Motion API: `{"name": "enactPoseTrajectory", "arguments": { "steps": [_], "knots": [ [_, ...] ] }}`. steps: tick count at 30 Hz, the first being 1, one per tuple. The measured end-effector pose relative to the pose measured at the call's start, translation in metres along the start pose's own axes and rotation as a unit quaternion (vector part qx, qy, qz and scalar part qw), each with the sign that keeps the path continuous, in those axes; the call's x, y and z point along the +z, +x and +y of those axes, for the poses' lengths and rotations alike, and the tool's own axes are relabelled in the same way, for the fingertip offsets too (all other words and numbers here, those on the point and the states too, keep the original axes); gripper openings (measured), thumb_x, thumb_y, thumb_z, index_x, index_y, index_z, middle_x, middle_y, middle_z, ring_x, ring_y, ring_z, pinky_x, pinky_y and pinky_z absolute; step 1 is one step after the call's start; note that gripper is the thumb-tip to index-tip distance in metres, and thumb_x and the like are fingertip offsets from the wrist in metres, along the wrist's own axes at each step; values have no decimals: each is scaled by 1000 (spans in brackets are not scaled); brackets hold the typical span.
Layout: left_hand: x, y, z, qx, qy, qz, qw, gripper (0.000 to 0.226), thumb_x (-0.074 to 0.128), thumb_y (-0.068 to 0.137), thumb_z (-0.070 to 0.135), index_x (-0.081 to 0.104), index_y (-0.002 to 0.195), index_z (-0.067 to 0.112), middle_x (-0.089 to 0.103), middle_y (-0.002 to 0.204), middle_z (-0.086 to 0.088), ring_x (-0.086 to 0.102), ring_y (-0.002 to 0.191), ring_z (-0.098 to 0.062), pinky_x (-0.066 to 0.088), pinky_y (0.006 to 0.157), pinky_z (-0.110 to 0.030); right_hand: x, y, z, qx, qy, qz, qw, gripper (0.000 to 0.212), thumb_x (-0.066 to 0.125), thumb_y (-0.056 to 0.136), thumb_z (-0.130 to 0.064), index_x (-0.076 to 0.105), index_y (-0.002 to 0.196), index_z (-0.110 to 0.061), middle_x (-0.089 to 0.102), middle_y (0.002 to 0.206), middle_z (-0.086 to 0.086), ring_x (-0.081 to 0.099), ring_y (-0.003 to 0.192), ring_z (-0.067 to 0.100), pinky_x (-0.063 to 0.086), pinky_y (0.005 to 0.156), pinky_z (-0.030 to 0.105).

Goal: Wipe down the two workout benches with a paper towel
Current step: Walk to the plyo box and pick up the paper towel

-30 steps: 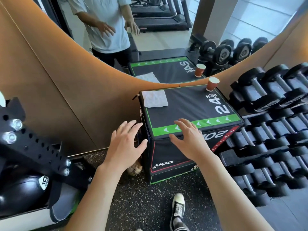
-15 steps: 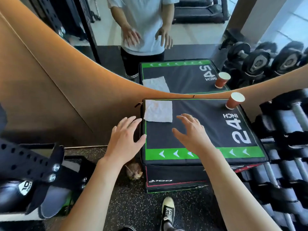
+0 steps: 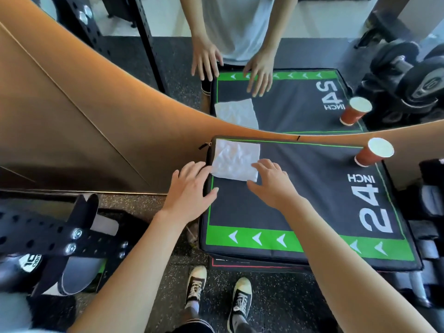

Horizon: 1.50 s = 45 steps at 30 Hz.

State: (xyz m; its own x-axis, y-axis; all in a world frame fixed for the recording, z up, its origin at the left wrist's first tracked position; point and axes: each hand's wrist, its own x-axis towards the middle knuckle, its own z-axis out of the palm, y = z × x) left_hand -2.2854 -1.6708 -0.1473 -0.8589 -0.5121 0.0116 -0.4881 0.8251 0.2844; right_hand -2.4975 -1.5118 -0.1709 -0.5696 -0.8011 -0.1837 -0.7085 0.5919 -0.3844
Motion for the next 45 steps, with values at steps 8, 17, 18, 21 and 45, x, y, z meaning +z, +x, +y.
{"name": "enactPoseTrajectory", "arguments": {
  "steps": [8, 17, 18, 21, 45],
  "knots": [
    [46, 53, -16, 33, 30, -87, 995, 61, 55, 96, 55, 47, 147, 24, 42, 157, -2, 32, 148, -30, 38, 111, -56, 29, 45, 0, -9, -64, -61, 996, 61, 53, 100, -52, 41, 152, -24, 35, 160, 1, 34, 146, 29, 37, 114, 54],
    [77, 65, -20, 51, 20, -137, 989, 67, 55, 97, 55, 43, 155, 24, 37, 162, -2, 30, 152, -25, 36, 116, -52, 37, 51, -1, 6, -82, -52, 995, 56, 49, 102, -49, 45, 150, -21, 40, 152, -2, 39, 138, 26, 41, 106, 47],
    [78, 64, -21, 55, 19, -133, 989, 67, 56, 96, 55, 44, 155, 23, 37, 162, -2, 31, 152, -24, 37, 117, -51, 39, 48, -1, 6, -82, -47, 996, 55, 49, 102, -48, 46, 150, -21, 41, 150, -3, 40, 135, 26, 41, 106, 46],
    [79, 55, -20, 70, 9, -123, 990, 66, 60, 94, 52, 50, 151, 23, 40, 161, -2, 33, 151, -24, 38, 116, -50, 44, 29, 4, 8, -66, -32, 997, 51, 51, 100, -46, 49, 145, -22, 44, 142, -5, 43, 128, 25, 41, 102, 44],
    [88, -44, 1, 249, -48, -95, 962, 50, 63, 88, 39, 61, 135, 25, 55, 145, 0, 50, 135, -24, 42, 114, -46, 55, -82, 10, 8, -41, 50, 998, 59, 61, 94, -52, 50, 145, -25, 45, 149, -2, 42, 136, 27, 41, 104, 49]
  ]
}}
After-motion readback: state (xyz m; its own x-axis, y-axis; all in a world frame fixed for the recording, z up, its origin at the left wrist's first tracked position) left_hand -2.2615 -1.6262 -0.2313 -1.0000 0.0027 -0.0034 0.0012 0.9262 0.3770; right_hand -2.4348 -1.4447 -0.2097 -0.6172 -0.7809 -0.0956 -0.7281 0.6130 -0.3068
